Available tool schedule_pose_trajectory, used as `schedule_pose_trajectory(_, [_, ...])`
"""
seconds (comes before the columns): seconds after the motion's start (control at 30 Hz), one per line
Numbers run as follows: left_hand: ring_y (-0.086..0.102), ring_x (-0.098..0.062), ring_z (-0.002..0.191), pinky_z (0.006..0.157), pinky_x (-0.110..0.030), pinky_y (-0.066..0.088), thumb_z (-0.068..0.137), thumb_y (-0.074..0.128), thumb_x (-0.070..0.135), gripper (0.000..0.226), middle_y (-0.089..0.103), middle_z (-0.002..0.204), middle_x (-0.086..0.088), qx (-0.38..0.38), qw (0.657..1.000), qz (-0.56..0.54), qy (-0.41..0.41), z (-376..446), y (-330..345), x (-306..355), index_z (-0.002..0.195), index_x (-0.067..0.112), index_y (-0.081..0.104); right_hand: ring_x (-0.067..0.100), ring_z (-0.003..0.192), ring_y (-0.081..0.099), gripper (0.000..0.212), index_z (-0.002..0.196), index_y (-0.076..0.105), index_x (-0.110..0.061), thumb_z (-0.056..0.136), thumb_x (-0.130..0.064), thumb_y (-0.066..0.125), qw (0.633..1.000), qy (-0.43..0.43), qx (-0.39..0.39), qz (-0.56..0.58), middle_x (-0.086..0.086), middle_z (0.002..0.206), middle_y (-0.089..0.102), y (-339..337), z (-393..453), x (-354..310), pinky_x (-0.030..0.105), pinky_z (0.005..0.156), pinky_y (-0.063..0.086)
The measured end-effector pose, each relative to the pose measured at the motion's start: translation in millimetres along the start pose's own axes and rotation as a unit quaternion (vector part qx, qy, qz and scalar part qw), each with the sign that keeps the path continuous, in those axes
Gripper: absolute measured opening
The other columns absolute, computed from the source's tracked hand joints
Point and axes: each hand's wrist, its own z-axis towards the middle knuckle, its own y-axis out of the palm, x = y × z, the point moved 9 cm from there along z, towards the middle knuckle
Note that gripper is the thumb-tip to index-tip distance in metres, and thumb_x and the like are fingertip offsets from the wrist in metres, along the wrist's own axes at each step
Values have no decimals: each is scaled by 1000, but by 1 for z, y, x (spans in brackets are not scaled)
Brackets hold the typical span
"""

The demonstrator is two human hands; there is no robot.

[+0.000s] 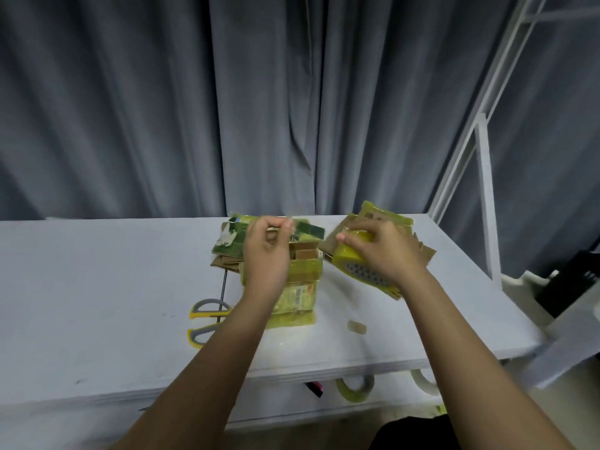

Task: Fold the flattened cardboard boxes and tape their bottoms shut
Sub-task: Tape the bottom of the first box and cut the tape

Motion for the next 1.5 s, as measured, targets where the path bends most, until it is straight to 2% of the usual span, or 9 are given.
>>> schedule_pose_trajectory(0.07, [52,3,79,73,-11,41,91,60,18,16,57,91,0,5,998,19,53,-1,-1,8,77,23,55,14,84,49,46,107,66,-26,82,-63,59,999,22,20,-27,-4,98,63,3,8,0,19,55,24])
schedule_pose_trajectory(0.2, [55,-9,75,67,-22,43,93,57,27,17,62,93,-5,17,999,21,-32,27,-3,-9,77,26,54,16,74,52,48,93,56,-20,77,-64,63,998,34,21,55,-5,83,59,16,19,5,30,60,39])
schedule_pose_trajectory(0.4, [55,-11,82,68,-21,38,94,56,28,16,64,101,-9,-68,994,55,-61,57,37,-21,85,15,57,9,86,59,23,96,61,-27,84,-45,67,966,101,-44,232,-12,99,61,18,20,45,30,74,50])
schedule_pose_trajectory(0.53, [58,-17,86,68,-22,38,93,56,29,16,65,102,-10,-62,994,50,-74,54,53,-28,79,21,56,16,85,55,15,98,61,-31,88,-43,63,983,103,28,148,-13,91,59,11,14,59,32,73,45])
schedule_pose_trajectory(0.73, [53,5,70,61,-1,38,92,59,20,15,57,90,3,-40,998,32,-41,35,43,-25,77,17,57,26,125,49,42,135,50,-41,94,-50,51,994,87,-54,26,-4,140,52,37,19,65,34,88,39])
schedule_pose_trajectory(0.93, [53,-4,70,56,-2,38,91,61,24,11,60,77,8,-12,997,13,-79,47,18,-45,85,15,63,-7,97,49,26,109,70,-39,84,-46,66,995,-1,4,100,-27,109,63,4,29,39,9,75,39])
schedule_pose_trajectory(1.07, [59,-7,79,70,-15,44,87,67,27,7,63,81,14,-2,997,0,-77,51,5,-42,83,21,67,5,95,62,11,90,71,-49,80,-51,68,986,-16,18,165,-23,94,68,-12,34,22,35,85,52])
schedule_pose_trajectory(1.3, [59,10,78,67,-3,45,88,65,29,9,67,91,14,-40,998,-2,-55,46,-18,-41,93,22,68,17,96,59,17,96,72,-45,86,-52,61,998,-55,35,-13,-11,105,70,-16,49,-14,32,70,48])
schedule_pose_trajectory(1.5, [57,-5,107,89,-25,49,85,63,44,21,62,111,14,-107,992,66,-2,47,-35,-59,105,40,61,21,100,59,20,102,72,-40,90,-48,58,989,-113,23,-96,-8,109,69,-5,60,-53,27,68,35])
